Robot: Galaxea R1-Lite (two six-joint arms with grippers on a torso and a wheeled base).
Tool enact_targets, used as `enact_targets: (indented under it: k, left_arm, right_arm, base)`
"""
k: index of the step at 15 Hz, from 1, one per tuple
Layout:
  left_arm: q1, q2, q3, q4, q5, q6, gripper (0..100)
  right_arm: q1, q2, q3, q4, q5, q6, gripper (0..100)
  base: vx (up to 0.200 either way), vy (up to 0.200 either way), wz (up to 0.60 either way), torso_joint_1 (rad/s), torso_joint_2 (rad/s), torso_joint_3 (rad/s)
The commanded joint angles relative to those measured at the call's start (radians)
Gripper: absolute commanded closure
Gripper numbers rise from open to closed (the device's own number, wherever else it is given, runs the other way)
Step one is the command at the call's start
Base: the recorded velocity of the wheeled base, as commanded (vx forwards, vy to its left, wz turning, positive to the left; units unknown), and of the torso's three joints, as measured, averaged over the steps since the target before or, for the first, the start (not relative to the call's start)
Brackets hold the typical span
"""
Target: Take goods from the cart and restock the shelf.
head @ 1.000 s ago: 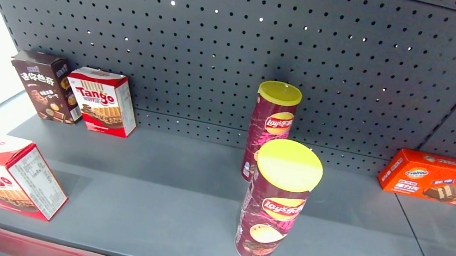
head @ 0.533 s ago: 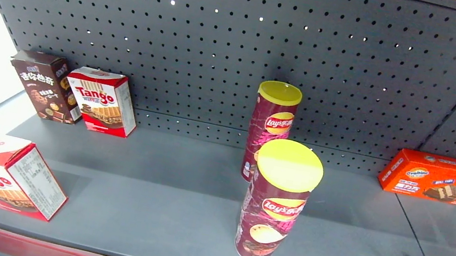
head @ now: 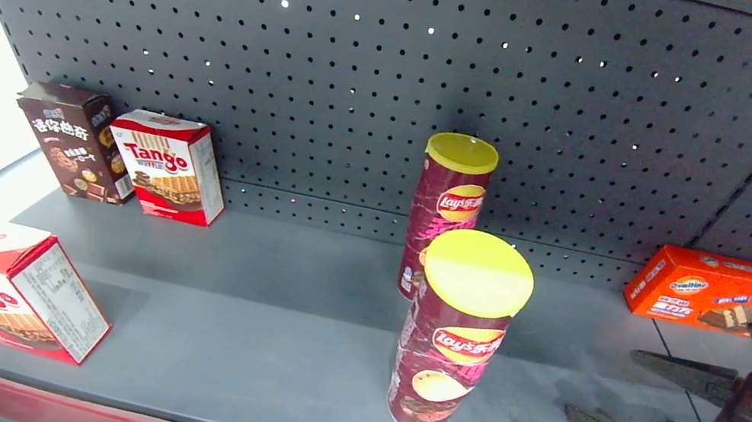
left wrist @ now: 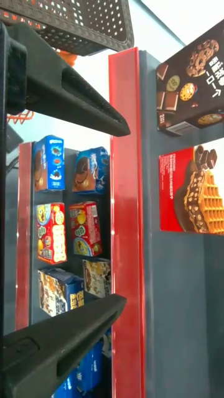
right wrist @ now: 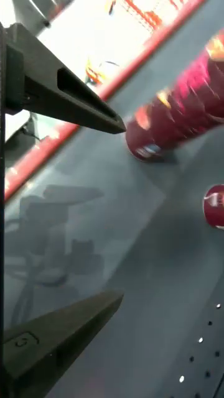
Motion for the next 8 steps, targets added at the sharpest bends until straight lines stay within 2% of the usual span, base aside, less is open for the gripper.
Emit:
enact_targets:
  k: [1, 8]
  left_arm:
    - [0.0, 0.002, 0.0, 0.0, 0.0, -0.001, 0]
    - [0.0, 0.002, 0.0, 0.0, -0.002, -0.004, 0]
  right_arm:
    - [0.038, 0.154, -0.002, -0.093, -0.021, 0.001, 0]
    - [0.064, 0.243, -0.019, -0.108, -0.033, -0.002, 0]
  base:
    - [0.0, 0.0, 0.0, 0.0, 0.0, 0.0]
    - [0.0, 0.0, 0.0, 0.0, 0.0, 0.0]
